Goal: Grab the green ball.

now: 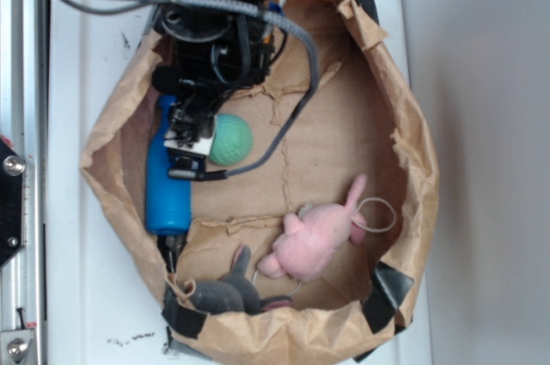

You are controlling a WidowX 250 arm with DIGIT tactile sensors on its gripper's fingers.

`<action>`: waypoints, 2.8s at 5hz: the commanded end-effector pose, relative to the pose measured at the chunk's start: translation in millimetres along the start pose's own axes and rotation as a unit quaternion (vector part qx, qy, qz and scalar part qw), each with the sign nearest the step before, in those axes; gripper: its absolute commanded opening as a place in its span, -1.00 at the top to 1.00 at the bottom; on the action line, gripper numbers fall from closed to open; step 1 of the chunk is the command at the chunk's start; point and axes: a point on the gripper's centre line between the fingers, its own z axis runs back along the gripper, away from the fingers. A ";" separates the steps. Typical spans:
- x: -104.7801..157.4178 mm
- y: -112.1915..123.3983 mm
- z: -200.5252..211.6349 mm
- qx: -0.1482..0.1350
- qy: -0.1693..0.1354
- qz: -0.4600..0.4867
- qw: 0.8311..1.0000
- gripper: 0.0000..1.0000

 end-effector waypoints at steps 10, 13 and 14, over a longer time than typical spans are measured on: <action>44.9 -37.7 -29.3 0.010 0.022 -0.036 0.999 -1.00; 45.0 -45.0 -31.2 -0.003 0.036 -0.039 0.999 -1.00; 45.8 -42.3 -30.5 -0.004 0.030 -0.030 0.999 -0.82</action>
